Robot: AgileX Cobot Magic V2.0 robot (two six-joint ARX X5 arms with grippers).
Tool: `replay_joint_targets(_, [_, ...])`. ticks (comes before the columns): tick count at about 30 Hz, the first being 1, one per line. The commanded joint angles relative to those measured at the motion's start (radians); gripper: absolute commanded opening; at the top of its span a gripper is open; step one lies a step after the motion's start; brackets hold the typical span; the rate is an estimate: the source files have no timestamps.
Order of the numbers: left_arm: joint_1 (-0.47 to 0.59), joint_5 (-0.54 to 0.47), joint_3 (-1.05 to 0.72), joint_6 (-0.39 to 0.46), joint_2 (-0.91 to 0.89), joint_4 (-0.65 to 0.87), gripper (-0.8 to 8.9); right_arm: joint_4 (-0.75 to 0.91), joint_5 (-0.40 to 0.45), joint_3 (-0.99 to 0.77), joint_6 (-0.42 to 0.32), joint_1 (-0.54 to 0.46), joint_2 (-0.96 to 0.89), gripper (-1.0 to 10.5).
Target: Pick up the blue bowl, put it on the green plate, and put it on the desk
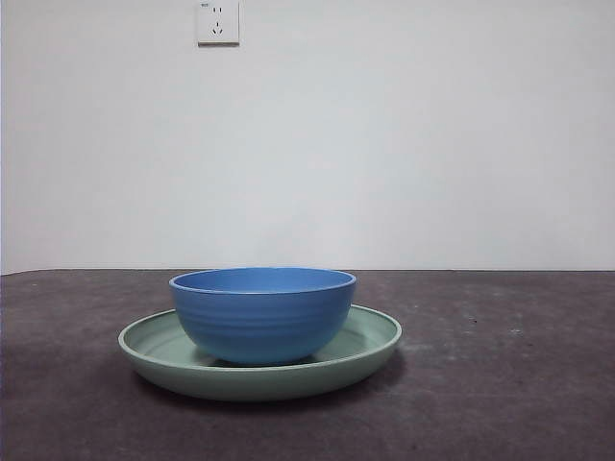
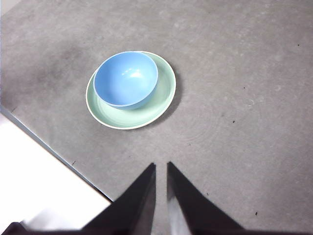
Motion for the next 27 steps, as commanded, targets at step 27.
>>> replay_joint_targets(27, [0.518,-0.004,-0.703,0.176,-0.049,1.051,0.06,0.010,0.000,0.019,-0.011,0.004,0.006,0.3])
